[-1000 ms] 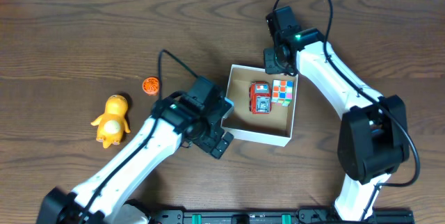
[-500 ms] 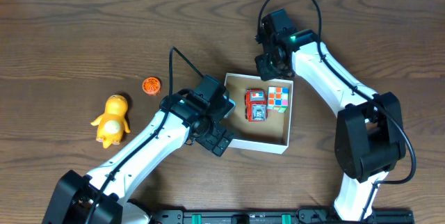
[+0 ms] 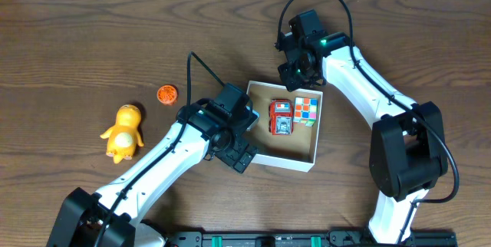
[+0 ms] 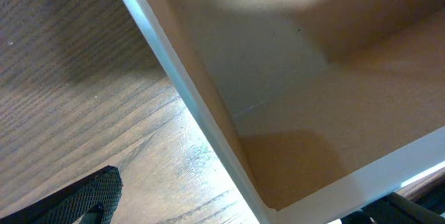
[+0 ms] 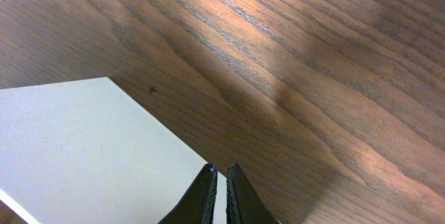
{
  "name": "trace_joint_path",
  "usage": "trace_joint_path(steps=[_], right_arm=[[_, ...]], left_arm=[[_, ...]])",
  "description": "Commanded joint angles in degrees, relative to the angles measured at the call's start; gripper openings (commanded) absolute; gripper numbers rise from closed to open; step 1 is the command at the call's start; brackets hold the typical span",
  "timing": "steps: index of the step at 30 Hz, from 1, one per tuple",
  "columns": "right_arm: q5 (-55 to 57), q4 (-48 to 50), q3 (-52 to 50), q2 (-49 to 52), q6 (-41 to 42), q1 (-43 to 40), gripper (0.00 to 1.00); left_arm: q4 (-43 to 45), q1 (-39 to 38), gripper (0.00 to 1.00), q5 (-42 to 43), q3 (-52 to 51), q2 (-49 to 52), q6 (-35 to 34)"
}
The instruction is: Pack container
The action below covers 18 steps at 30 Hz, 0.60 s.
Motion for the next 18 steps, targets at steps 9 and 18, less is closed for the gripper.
trace_joint_path(steps=[9, 18], right_arm=[[-3.23, 2.01, -0.15, 0.94, -0.81, 2.40, 0.14], [-3.72, 3.89, -0.15, 0.94, -0.94, 3.72, 0.15]], left_arm=[[-1.16, -0.07, 0.98, -9.62, -0.46, -6.25, -4.39], [-1.14, 0.00, 0.98, -20.11, -0.46, -19.06, -6.03]])
